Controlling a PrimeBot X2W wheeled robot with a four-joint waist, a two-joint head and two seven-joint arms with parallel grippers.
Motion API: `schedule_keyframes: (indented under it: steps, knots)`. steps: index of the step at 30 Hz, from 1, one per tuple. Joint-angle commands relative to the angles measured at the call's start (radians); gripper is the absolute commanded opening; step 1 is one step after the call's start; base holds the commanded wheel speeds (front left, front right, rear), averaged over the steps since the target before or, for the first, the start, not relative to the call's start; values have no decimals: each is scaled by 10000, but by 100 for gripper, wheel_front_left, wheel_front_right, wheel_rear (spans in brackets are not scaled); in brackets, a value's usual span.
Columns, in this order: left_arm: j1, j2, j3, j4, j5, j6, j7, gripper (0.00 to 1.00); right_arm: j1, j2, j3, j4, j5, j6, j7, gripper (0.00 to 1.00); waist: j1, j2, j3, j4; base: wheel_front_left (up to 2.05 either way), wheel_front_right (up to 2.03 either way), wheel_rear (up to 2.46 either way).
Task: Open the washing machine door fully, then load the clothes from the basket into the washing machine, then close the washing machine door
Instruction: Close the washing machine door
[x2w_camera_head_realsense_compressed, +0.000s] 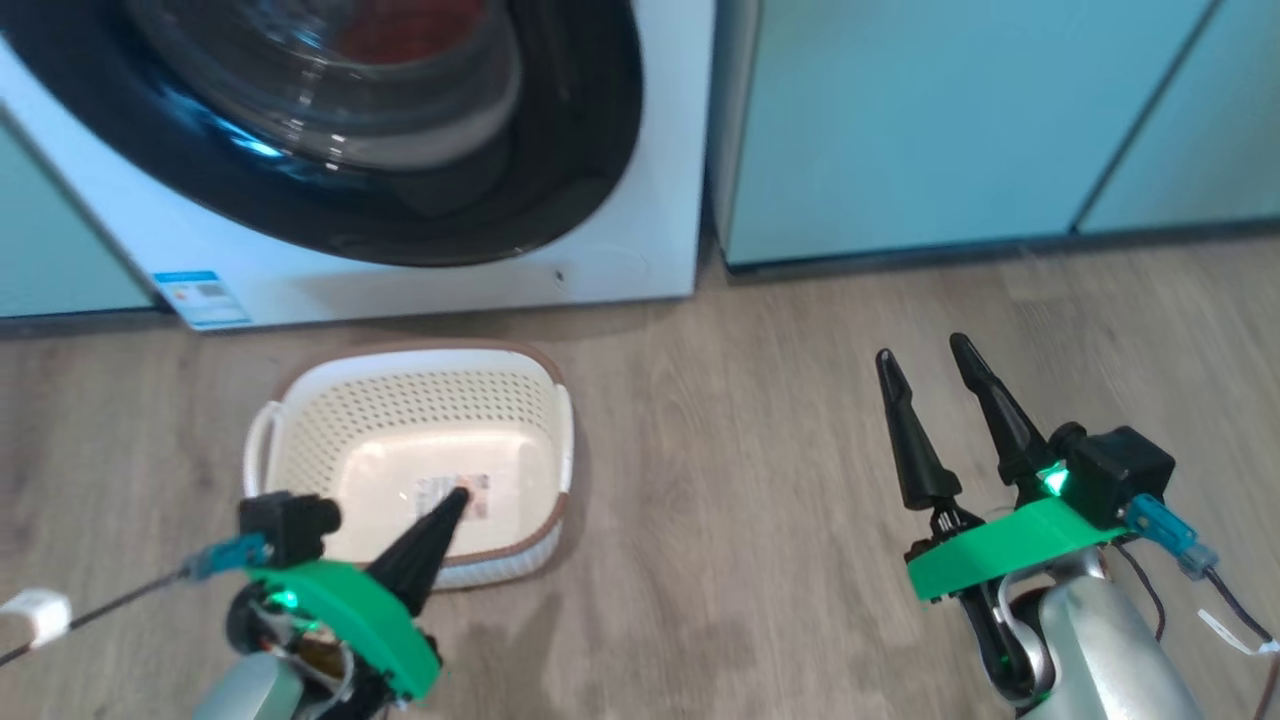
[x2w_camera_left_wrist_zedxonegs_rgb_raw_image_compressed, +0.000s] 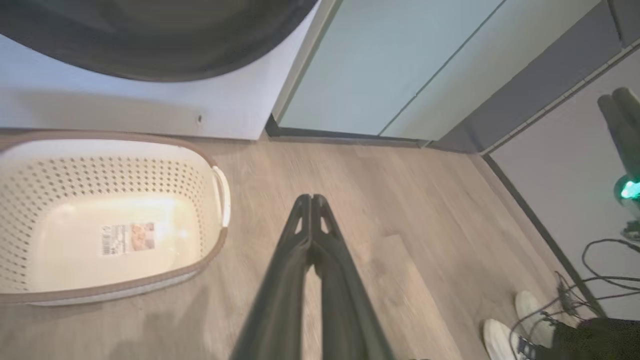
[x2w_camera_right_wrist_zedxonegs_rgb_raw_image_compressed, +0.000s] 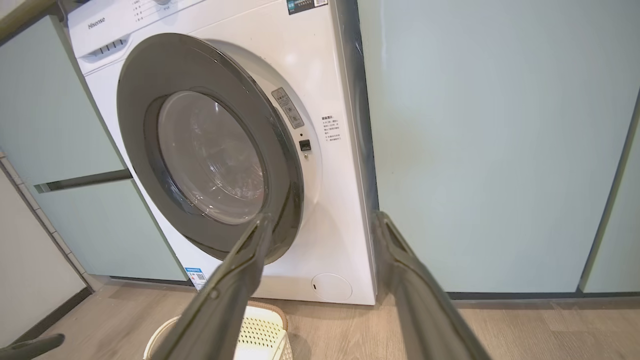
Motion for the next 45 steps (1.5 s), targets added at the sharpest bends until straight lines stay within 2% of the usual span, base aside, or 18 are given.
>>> schedule_keyframes:
  steps: [1, 4, 7, 10, 15, 18, 21, 24, 39, 40, 41, 42, 43, 44, 45]
  knots:
    - [-370, 306, 346, -236, 108, -11, -236, 0, -140, 26, 180, -304, -59, 0, -65, 100, 1, -1, -271, 274, 0, 0, 0]
    - [-385, 287, 561, 80, 735, 115, -1402, 0, -33, 26, 106, -339, -106, 0, -65, 100, 1, -1, -400, 492, 0, 0, 0]
    - [-327, -10, 1133, 98, 1347, 470, -1787, 0, 54, 26, 36, -372, -219, 0, -65, 100, 1, -1, -471, 660, 0, 0, 0]
    - [-42, -879, 2990, -730, 2062, 918, -1815, 0, 86, 26, -53, -425, -295, 0, -65, 100, 1, -1, -486, 777, 0, 0, 0]
    - [766, -2173, 4863, -1996, 4357, 649, -1820, 0, 122, 26, -129, -501, -353, 0, -65, 100, 1, -1, -491, 866, 0, 0, 0]
    - [1026, -2601, 5493, -2659, 5548, 461, -1821, 0, 136, 26, -183, -539, -380, 0, -65, 100, 1, -1, -472, 929, 0, 0, 0]
    - [1254, -2768, 5633, -2976, 6408, 328, -1821, 0, 119, 26, -181, -584, -368, 0, -65, 100, 1, -1, -447, 943, 0, 0, 0]
    - [1419, -2823, 5638, -2957, 6693, 266, -1821, 0, 101, 26, -188, -634, -313, 0, -65, 100, 1, -1, -441, 929, 0, 0, 0]
    - [1518, -2837, 5110, -2657, 6471, 257, -1822, 0, 168, 26, -319, -729, -311, 0, -65, 100, 1, -1, -415, 943, 0, 0, 0]
    - [1523, -2838, 5108, -2649, 6439, 273, -1822, 18, 166, 26, -323, -724, -327, 0, -65, 100, 1, -1, -420, 947, 0, 0, 0]
    - [1523, -2838, 5108, -2649, 6439, 273, -1822, 18, 166, 26, -323, -724, -327, 0, -65, 100, 1, -1, -420, 947, 0, 0, 0]
    - [1526, -2838, 5111, -2656, 6424, 296, -1822, 51, 162, 26, -327, -721, -340, 0, -65, 100, 1, -1, -424, 948, 0, 0, 0]
    - [1531, -2838, 5106, -2663, 6423, 316, -1822, 91, 158, 26, -330, -719, -352, 0, -65, 100, 1, -1, -427, 948, 0, 0, 0]
    - [1540, -2838, 5088, -2665, 6414, 325, -1822, 100, 155, 26, -331, -719, -360, 0, -65, 100, 1, -1, -434, 945, 0, 0, 0]
    - [1548, -2838, 5074, -2663, 6414, 336, -1822, 100, 157, 26, -329, -721, -367, 0, -65, 100, 1, -1, -439, 943, 0, 0, 0]
